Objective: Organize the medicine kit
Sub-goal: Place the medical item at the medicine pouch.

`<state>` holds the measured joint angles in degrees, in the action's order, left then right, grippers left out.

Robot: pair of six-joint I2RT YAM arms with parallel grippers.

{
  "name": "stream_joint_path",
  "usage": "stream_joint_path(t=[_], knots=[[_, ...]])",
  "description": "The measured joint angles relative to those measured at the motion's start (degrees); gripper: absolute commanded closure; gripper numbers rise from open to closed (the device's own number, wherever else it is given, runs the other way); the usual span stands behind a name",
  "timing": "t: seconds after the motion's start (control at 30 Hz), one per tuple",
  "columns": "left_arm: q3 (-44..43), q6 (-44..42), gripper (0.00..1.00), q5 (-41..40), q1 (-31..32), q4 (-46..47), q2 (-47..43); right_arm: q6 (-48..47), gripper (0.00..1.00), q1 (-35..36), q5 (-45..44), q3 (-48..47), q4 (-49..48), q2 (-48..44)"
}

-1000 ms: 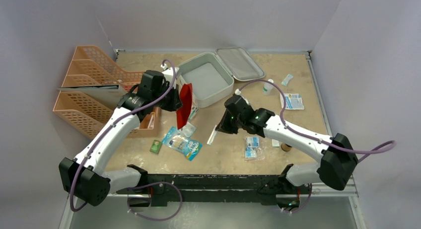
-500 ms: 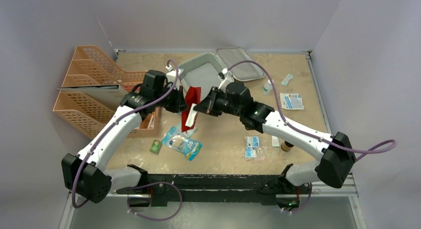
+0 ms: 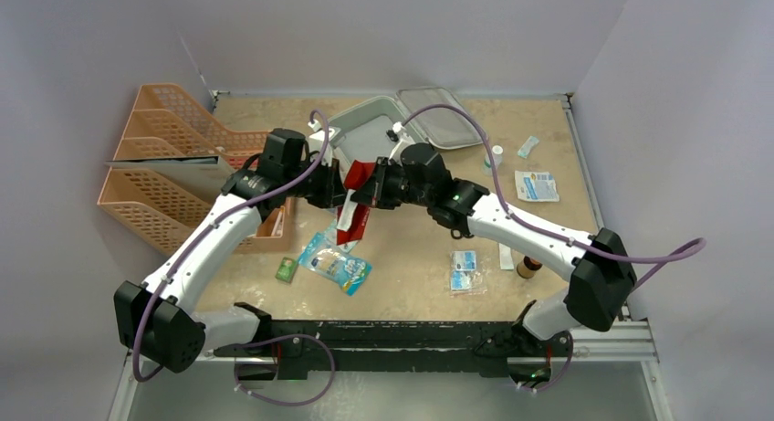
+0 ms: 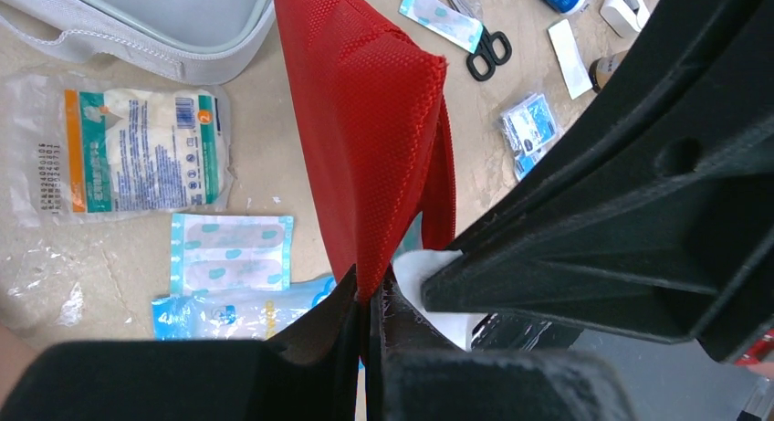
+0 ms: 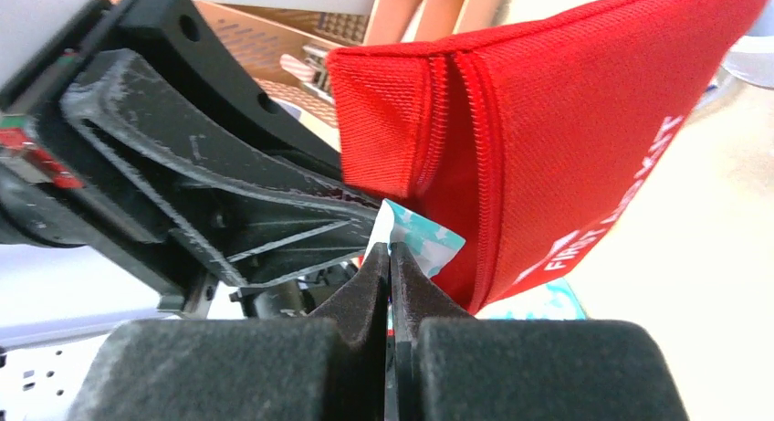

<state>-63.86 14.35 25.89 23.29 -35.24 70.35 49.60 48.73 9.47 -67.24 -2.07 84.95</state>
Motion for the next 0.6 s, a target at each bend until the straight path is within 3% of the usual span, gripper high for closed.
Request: stream_joint_path(t=[0.6], knots=[[0.0,0.0,1.0,1.4,0.0,0.0,0.6,-8.1,1.0,-0.4,-9.0,-4.3,10.1,0.2]])
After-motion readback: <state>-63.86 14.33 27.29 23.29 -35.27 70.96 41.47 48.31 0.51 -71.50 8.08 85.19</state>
